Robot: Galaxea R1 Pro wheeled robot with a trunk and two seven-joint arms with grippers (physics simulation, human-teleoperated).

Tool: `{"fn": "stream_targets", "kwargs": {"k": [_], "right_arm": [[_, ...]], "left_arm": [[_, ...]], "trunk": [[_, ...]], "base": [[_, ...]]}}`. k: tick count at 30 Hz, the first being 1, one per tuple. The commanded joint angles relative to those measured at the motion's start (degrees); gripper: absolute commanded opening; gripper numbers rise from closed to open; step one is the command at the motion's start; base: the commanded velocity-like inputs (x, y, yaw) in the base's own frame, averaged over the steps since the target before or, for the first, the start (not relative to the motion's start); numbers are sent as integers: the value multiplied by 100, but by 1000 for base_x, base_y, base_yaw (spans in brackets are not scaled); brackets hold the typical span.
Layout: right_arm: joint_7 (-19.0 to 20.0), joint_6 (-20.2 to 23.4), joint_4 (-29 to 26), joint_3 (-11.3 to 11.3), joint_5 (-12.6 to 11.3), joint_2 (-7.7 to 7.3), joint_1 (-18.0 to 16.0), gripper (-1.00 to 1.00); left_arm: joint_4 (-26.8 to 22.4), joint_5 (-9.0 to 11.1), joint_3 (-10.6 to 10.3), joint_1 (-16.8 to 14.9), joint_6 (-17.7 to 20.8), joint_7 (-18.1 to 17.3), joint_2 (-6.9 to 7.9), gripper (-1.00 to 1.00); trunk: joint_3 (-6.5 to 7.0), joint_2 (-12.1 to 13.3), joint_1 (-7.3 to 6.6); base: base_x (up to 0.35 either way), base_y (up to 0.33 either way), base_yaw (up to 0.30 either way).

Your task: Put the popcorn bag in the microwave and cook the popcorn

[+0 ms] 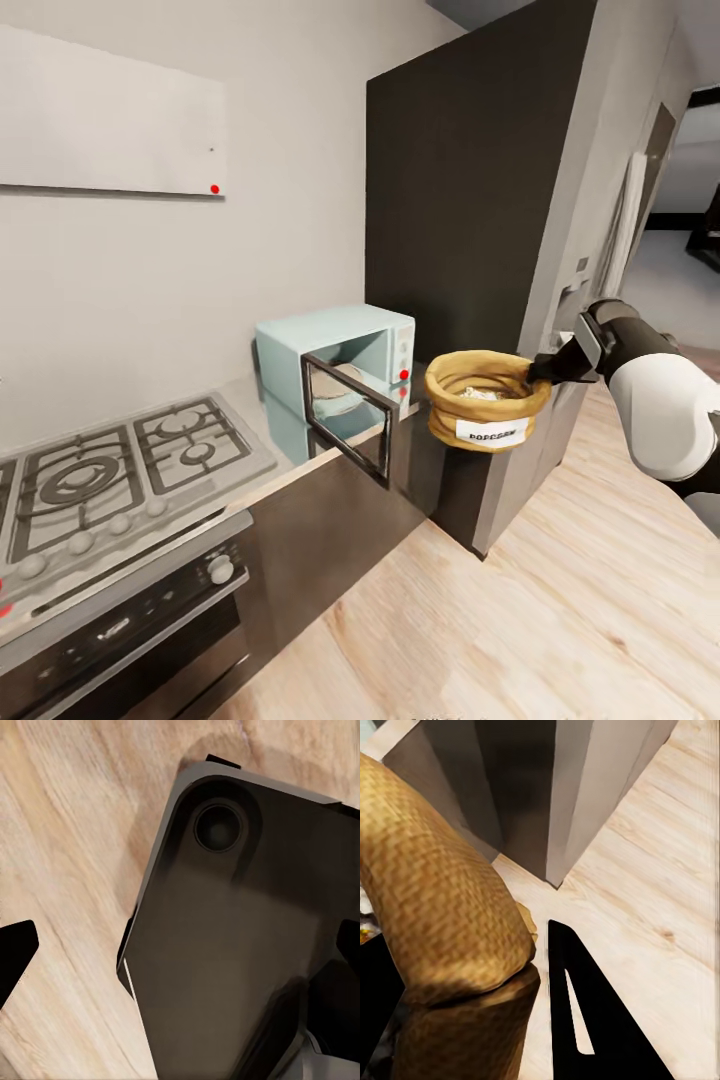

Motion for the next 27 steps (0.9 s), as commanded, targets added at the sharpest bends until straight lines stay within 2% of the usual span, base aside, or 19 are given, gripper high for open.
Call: {"fn": "stream_targets", "kwargs": {"k": [1,8,21,27], "right_arm": [[49,17,-6,-32,60,1,-4,-100],[48,17,-6,-32,60,9,-4,-100],[53,17,-6,-41,40,39,-3,-100],[57,17,-6,-41,34,60,-3,-100]], "left_arm": [[1,13,8,-3,-18,13,-2,100],[1,13,8,-3,-18,13,-2,100],[5,13,10,-3,-18,13,-8,100],[4,13,8,-3,-18,13,5,100]], "trunk": [[-7,-5,0],[-7,-5,0],[-7,-5,0],[-7,-5,0]], "base": [[0,3,-238],[0,1,-225],[0,0,-9],[112,39,0]]}}
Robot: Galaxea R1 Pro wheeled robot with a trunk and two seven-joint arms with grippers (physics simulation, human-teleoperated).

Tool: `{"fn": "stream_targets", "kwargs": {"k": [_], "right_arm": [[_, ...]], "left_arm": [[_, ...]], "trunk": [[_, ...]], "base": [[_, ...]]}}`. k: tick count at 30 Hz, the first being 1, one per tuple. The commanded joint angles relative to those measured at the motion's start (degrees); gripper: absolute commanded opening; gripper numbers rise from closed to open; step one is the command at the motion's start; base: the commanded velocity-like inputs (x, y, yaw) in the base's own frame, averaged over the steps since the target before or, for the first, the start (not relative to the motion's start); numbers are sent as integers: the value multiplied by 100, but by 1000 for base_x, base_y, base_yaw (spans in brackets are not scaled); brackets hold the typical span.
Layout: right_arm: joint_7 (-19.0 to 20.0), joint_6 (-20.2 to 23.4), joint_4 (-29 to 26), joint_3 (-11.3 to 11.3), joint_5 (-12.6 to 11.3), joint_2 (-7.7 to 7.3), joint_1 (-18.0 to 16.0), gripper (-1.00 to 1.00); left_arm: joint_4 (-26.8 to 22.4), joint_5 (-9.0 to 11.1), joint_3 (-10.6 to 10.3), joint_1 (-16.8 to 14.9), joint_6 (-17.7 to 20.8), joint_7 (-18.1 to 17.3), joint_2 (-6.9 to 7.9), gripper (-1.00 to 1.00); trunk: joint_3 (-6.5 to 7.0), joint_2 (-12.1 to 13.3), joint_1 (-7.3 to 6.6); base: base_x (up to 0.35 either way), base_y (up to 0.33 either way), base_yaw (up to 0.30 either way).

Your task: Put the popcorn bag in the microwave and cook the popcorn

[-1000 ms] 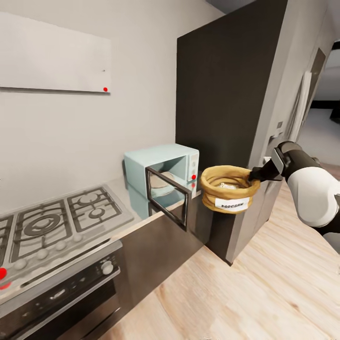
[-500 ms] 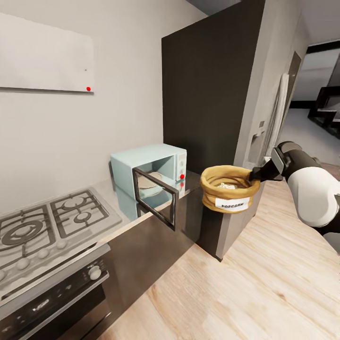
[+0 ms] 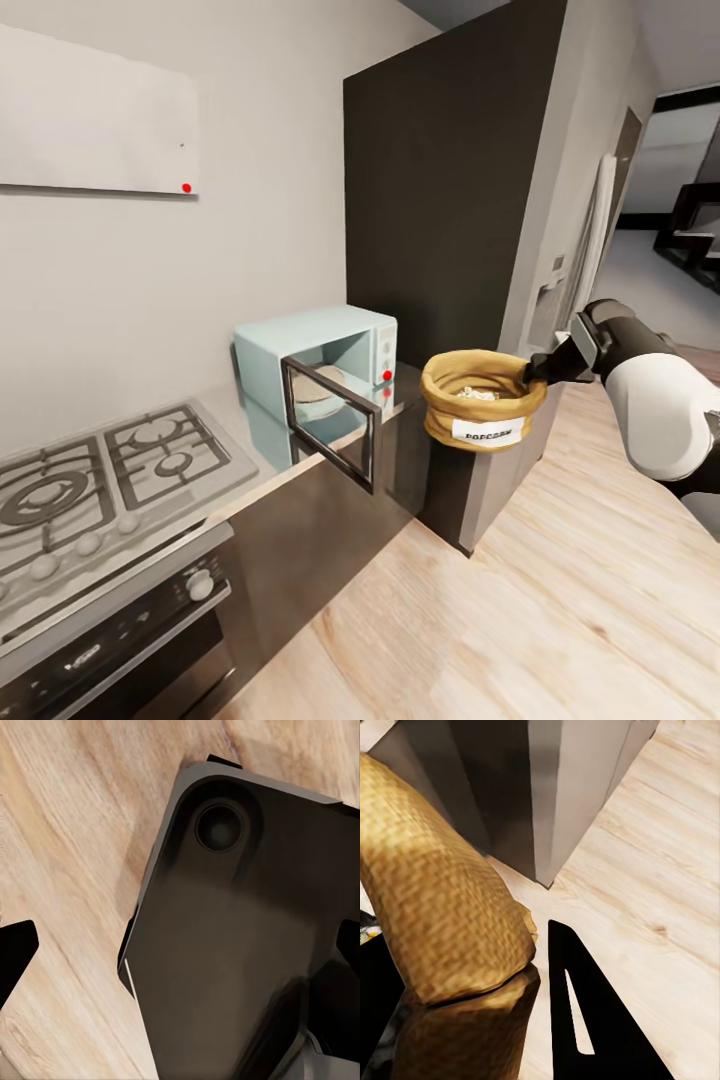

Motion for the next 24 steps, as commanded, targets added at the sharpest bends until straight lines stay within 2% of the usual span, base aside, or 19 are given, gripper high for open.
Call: {"fn": "stream_targets", "kwargs": {"k": [1,9,20,24], "right_arm": [[49,17,-10,-32,55,-6,-7,-100],[76,17,-201,-48,39,5,-5,-100],[78,17,-208,-50,41,11,-5,-100],[64,17,-208,-50,48,-19,-7,-100]], "left_arm": [[-1,13,9,-2,-17,13,-1,100],[-3,15,9,-2,-17,13,-8,100],[-3,18,12,-2,-17,13,-9,100],[-3,18,11,-2,-17,13,-8,100]], "trunk": [[-7,-4,2],[-7,-4,2],[-7,-4,2],[-7,-4,2]], "base": [[113,98,0],[69,64,23],[1,1,238],[0,0,83]]}}
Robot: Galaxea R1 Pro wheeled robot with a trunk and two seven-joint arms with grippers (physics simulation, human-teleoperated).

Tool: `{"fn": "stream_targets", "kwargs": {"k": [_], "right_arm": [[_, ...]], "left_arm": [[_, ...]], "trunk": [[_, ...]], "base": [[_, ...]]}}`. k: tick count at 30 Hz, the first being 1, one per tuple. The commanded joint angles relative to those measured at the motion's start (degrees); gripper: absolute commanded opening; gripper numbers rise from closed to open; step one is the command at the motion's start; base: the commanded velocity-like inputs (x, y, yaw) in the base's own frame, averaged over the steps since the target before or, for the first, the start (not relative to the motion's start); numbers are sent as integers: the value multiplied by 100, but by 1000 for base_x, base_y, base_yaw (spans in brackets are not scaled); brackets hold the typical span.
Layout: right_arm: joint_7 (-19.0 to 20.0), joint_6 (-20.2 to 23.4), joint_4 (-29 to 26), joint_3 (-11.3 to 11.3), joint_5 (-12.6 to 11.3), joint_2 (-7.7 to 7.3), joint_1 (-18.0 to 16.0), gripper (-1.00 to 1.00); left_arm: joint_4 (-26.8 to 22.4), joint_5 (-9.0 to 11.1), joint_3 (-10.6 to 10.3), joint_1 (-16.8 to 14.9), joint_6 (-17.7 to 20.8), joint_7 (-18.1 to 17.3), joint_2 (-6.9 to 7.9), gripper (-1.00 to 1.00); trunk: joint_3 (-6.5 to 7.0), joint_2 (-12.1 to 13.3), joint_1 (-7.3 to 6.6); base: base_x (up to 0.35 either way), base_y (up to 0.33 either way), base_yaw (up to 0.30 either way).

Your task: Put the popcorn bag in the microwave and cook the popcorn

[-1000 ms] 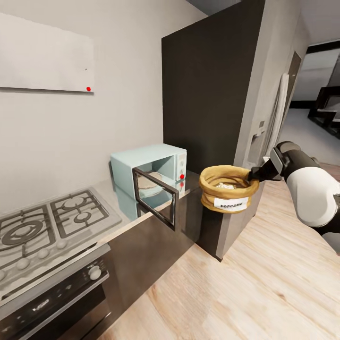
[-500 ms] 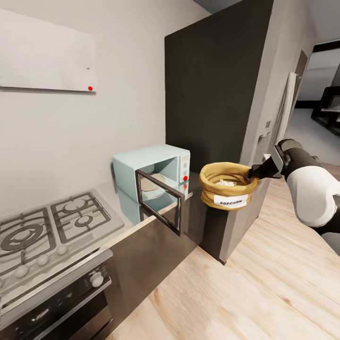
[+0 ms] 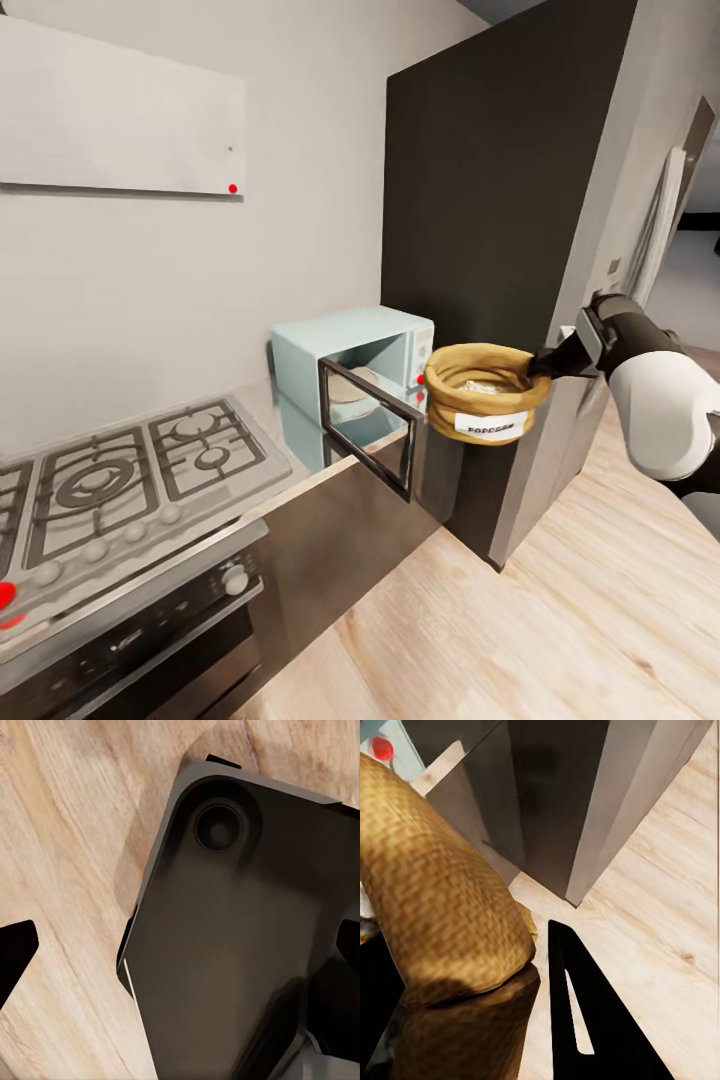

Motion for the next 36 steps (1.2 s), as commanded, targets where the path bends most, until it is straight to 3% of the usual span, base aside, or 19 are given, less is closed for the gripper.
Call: {"fn": "stream_targets", "kwargs": {"k": [1,14,19,36], "right_arm": [[42,17,-6,-37,53,-6,-4,-100],[24,-17,134,-31,87,-5,-12,-100],[24,-67,169,-29,101,-87,-12,-100],[31,17,179,-11,89,-61,-12,-100]], "left_arm": [[1,11,9,-3,-18,14,-3,100],[0,12,15,-3,-18,14,-12,100],[0,9,10,-3,-18,14,-12,100],[-3,9,9,-3,-18,14,-12,100]], "trunk": [[-7,-5,0],[-7,-5,0],[-7,-5,0],[-7,-5,0]], "base": [[0,0,11],[0,78,1],[0,0,0],[0,-105,21]]}}
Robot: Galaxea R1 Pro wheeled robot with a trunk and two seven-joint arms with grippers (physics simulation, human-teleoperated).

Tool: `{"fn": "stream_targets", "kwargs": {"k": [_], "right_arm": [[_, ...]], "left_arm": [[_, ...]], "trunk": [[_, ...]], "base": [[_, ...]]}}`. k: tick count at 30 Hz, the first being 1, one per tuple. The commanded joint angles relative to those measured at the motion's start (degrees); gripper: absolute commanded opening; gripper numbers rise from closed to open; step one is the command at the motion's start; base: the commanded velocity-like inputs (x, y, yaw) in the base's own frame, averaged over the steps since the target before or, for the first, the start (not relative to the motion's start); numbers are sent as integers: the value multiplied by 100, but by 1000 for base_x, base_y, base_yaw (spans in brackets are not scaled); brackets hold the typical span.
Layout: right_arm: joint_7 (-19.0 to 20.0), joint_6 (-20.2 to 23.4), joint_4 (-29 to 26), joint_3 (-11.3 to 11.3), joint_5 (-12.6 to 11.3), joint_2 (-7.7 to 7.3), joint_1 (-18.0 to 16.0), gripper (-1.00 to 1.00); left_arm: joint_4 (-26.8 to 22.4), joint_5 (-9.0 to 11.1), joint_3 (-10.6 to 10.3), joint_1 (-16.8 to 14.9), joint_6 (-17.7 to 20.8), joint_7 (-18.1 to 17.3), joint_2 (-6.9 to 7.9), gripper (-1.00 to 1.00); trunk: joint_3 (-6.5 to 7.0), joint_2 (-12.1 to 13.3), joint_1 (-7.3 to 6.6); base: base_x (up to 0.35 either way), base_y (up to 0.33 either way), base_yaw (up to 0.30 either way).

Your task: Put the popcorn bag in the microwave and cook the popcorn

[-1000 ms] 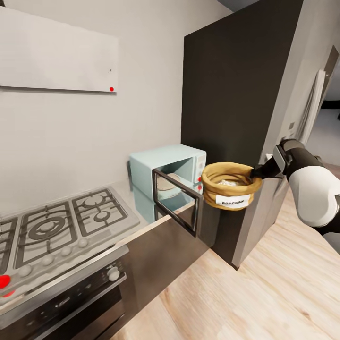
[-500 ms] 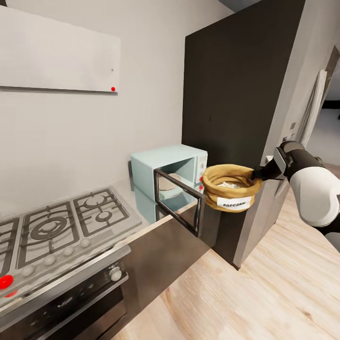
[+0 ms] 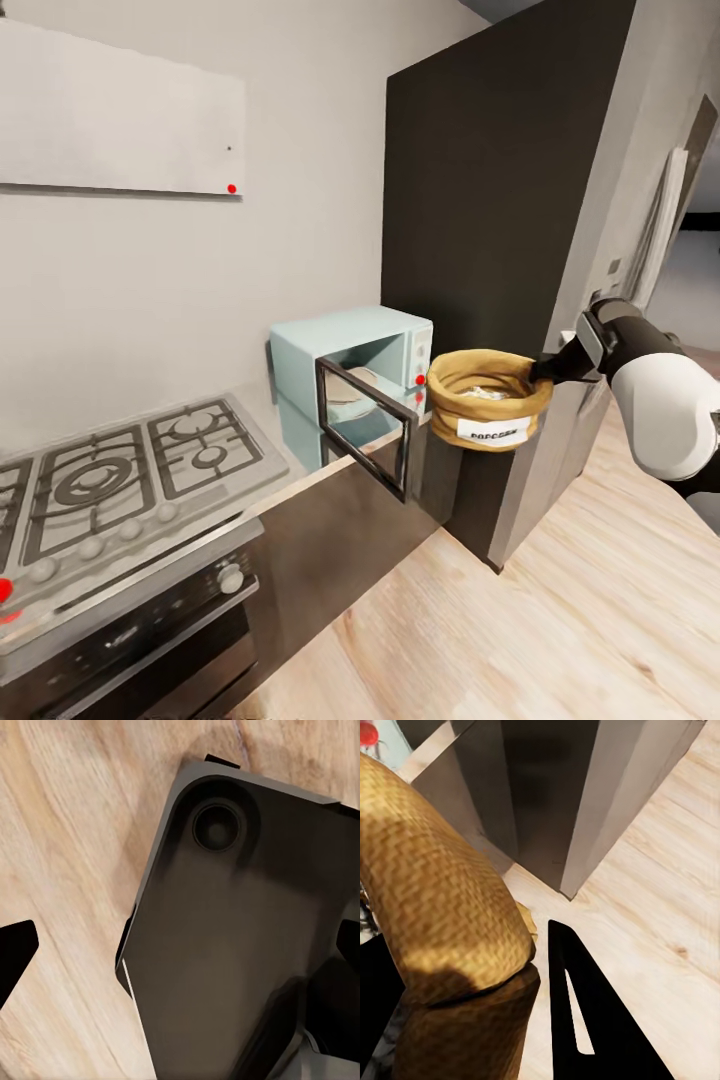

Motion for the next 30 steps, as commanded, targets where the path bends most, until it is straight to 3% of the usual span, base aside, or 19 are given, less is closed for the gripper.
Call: {"fn": "stream_targets", "kwargs": {"k": [1,11,30], "right_arm": [[51,18,-7,-33,69,7,-4,-100],[44,18,-7,-33,86,3,-4,-100],[38,18,-7,-33,94,21,-4,-100]], "left_arm": [[-1,13,10,-2,-16,15,-2,100],[3,13,10,-2,-13,15,-2,100],[4,13,6,-2,-16,15,6,100]], "trunk": [[-7,-5,0],[-7,-5,0],[-7,-5,0]], "base": [[0,-3,222],[6,0,226],[164,0,5]]}}
